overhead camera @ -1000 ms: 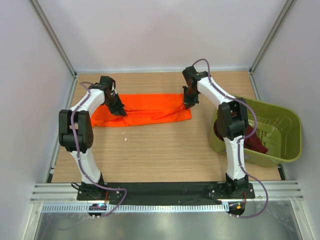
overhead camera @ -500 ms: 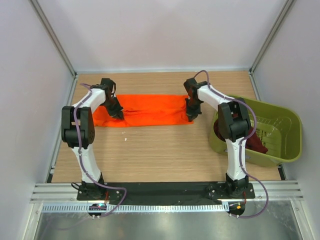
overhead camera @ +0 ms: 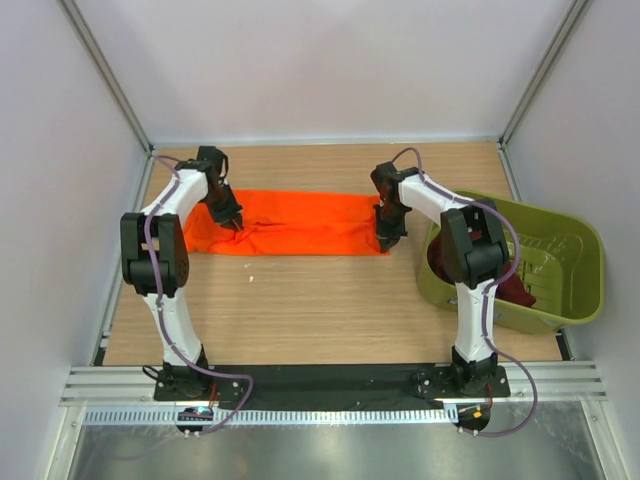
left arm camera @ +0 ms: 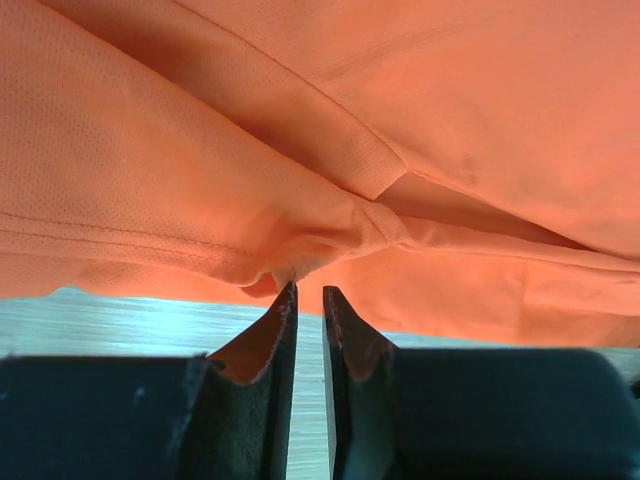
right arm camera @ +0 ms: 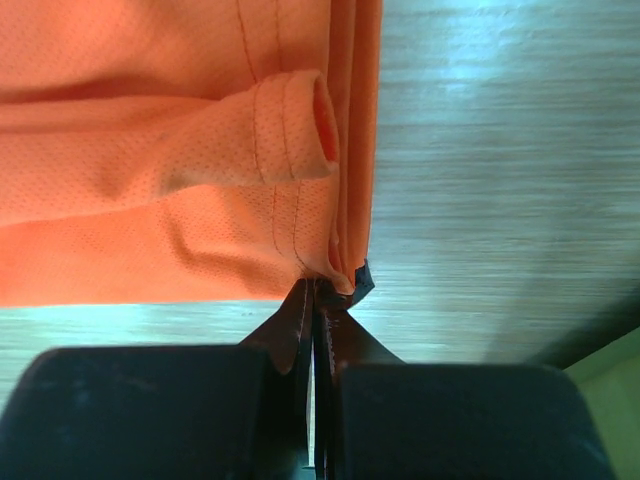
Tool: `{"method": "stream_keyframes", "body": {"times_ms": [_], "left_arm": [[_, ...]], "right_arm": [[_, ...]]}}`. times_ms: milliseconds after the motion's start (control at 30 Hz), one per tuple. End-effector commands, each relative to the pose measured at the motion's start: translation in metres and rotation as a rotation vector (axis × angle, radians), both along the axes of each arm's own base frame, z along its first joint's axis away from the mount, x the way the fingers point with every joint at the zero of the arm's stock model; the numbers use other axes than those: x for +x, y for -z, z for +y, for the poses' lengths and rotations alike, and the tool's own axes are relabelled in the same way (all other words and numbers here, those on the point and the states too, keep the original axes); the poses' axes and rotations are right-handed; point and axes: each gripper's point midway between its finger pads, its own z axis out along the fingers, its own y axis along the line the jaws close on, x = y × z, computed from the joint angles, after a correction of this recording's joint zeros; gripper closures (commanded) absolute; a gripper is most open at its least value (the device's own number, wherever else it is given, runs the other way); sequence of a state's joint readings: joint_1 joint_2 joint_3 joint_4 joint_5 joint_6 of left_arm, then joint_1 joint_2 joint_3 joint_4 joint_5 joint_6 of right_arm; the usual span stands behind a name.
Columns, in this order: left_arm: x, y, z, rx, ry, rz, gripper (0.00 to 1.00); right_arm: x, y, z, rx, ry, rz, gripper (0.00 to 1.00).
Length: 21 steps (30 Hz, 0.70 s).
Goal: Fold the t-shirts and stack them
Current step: Fold the tshirt
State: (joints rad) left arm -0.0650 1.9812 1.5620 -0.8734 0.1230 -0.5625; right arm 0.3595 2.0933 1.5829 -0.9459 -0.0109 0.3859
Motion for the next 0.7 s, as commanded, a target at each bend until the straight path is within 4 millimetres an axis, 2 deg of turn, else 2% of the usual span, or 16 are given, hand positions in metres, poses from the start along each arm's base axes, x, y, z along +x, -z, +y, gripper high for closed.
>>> {"method": "stream_keyframes", "body": {"times_ms": [0, 67, 100, 167, 200, 233, 300, 333, 467, 667], "left_arm": [[0.009, -0.021, 0.003, 0.009, 0.027, -0.05, 0.83], [0.009, -0.029, 0.001, -0.004, 0.039, -0.068, 0.82], [0.009, -0.032, 0.0, -0.01, 0.041, -0.075, 0.81], [0.006, -0.04, -0.002, -0.023, 0.045, -0.09, 0.81], [0.004, -0.042, -0.002, -0.024, 0.045, -0.095, 0.8], [0.0, -0.04, -0.002, -0.025, 0.042, -0.088, 0.8], [-0.004, -0.045, -0.002, -0.024, 0.043, -0.104, 0.8], [-0.009, -0.045, -0.002, -0.025, 0.044, -0.1, 0.8], [-0.019, -0.046, 0.0, -0.022, 0.045, -0.093, 0.8], [-0.025, -0.037, -0.003, -0.038, 0.045, -0.073, 0.8]], "right_arm": [[-0.009, -0.026, 0.004, 0.054, -0.022, -0.02, 0.97], [-0.001, -0.04, 0.005, 0.06, -0.028, -0.07, 0.94], [0.012, -0.054, 0.009, 0.072, -0.033, -0.125, 0.91], [0.026, -0.063, 0.012, 0.073, -0.043, -0.162, 0.82], [0.037, -0.075, 0.015, 0.083, -0.042, -0.186, 0.81], [0.041, -0.067, 0.018, 0.082, -0.043, -0.166, 0.8], [0.052, -0.071, 0.027, 0.107, -0.031, -0.172, 0.79], [0.054, -0.062, 0.029, 0.106, -0.019, -0.151, 0.79], [0.066, -0.056, 0.039, 0.137, 0.015, -0.154, 0.76], [0.077, -0.036, 0.034, 0.101, 0.045, -0.142, 0.73]]}}
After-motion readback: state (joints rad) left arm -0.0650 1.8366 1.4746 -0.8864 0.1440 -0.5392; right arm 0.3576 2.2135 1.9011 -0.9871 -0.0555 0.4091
